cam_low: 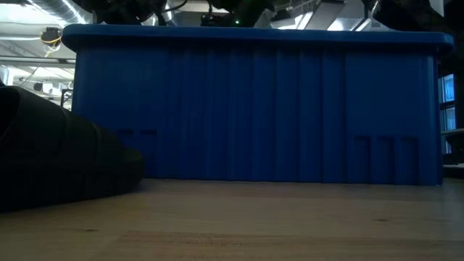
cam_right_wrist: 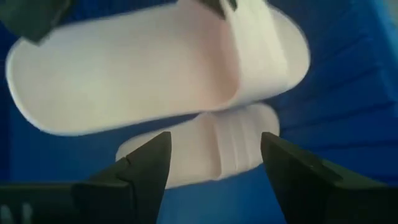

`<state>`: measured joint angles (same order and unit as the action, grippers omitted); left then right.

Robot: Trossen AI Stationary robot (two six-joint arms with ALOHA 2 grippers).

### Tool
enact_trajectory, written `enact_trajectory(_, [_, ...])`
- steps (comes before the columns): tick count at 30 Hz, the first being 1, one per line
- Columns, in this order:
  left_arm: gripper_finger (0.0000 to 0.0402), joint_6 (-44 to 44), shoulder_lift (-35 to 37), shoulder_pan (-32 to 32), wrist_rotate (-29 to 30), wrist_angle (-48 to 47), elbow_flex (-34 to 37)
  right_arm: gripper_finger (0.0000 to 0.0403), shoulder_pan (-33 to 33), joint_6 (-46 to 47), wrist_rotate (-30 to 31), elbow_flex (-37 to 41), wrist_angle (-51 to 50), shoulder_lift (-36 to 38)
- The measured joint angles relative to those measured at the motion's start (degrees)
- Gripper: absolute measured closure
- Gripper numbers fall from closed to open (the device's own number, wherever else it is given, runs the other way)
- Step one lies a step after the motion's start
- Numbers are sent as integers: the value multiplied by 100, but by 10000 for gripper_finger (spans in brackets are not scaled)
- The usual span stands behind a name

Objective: Pick and place slides into bin
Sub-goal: Put the pink slipper into the blue bin

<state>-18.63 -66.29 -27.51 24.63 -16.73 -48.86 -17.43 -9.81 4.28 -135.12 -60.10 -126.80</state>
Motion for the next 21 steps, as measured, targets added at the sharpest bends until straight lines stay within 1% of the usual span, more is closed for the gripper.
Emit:
enact_trajectory(2, [399, 0, 3, 0, -6, 7, 0, 155, -104, -11, -220, 8, -124, 1])
enact_trajectory(6, [399, -21, 3, 0, -9, 11, -2, 155, -448, 72, -930, 10, -149, 30])
enact_trajectory(8, [399, -49, 3, 2, -12, 13, -2, 155, -612, 90, -1123, 10, -139, 34])
enact_trajectory(14, [399, -149, 5, -57, -55, 29, -4, 155, -848, 163, -1194, 10, -94, 34])
enact_trajectory(18, [399, -157, -1, -312, -671, 116, -4, 155, -866, 98, -1194, 45, 45, 34])
enact_trajectory(21, [399, -157, -75, -520, -853, 155, -9, 155, -855, 138, -1300, 267, 252, 32])
